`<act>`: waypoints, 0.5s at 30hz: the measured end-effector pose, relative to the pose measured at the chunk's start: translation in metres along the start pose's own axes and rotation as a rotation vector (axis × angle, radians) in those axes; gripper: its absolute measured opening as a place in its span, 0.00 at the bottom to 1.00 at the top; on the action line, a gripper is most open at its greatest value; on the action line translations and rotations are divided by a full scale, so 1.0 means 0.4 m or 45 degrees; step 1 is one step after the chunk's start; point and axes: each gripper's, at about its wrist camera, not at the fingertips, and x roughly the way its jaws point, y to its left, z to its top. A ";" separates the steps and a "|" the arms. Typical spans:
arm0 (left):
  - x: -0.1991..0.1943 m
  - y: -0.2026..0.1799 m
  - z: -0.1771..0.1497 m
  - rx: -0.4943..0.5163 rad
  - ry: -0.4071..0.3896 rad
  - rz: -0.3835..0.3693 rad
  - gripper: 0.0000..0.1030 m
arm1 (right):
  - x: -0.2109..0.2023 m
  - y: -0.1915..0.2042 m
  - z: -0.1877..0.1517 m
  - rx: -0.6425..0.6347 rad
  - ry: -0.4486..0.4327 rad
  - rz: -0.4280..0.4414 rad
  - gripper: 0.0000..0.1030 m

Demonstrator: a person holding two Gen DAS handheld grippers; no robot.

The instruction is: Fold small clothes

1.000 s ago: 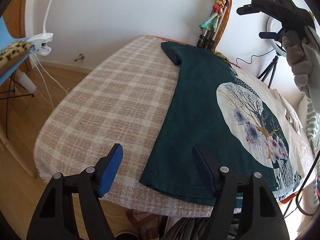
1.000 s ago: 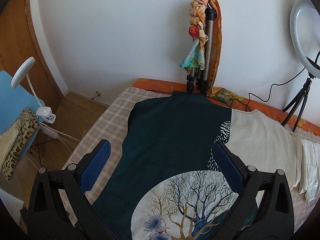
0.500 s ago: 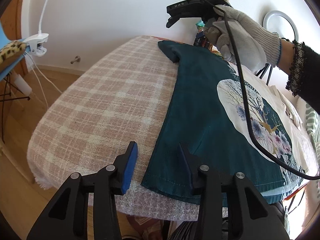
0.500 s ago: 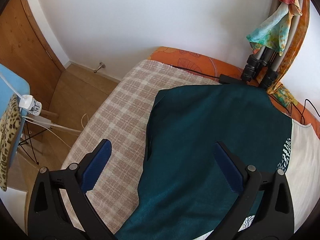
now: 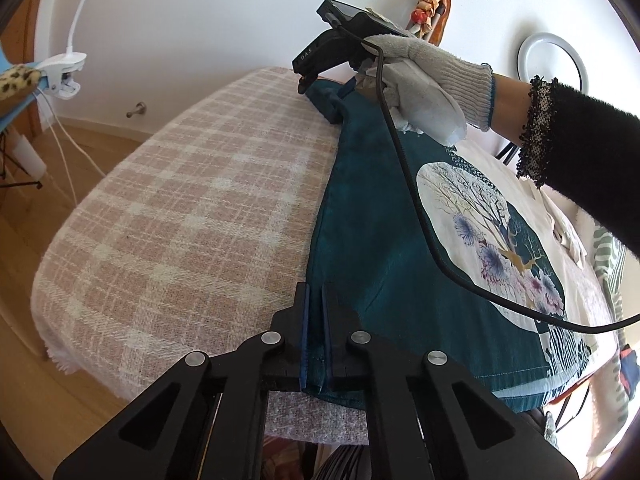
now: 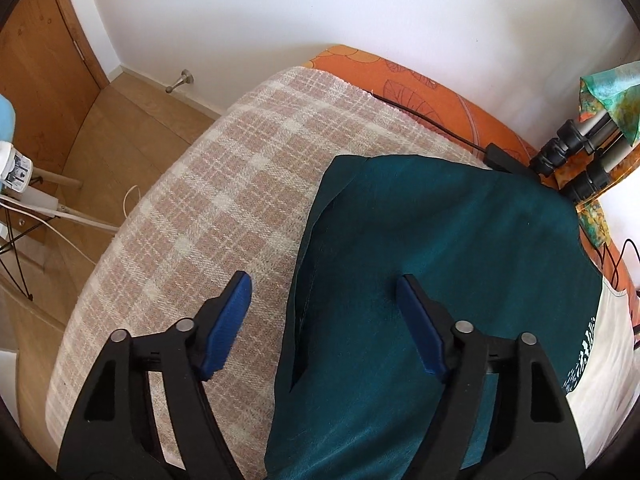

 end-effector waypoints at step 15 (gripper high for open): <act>-0.066 -0.057 0.016 0.038 -0.060 -0.037 0.02 | -0.149 -0.145 -0.028 0.137 -0.160 0.128 0.06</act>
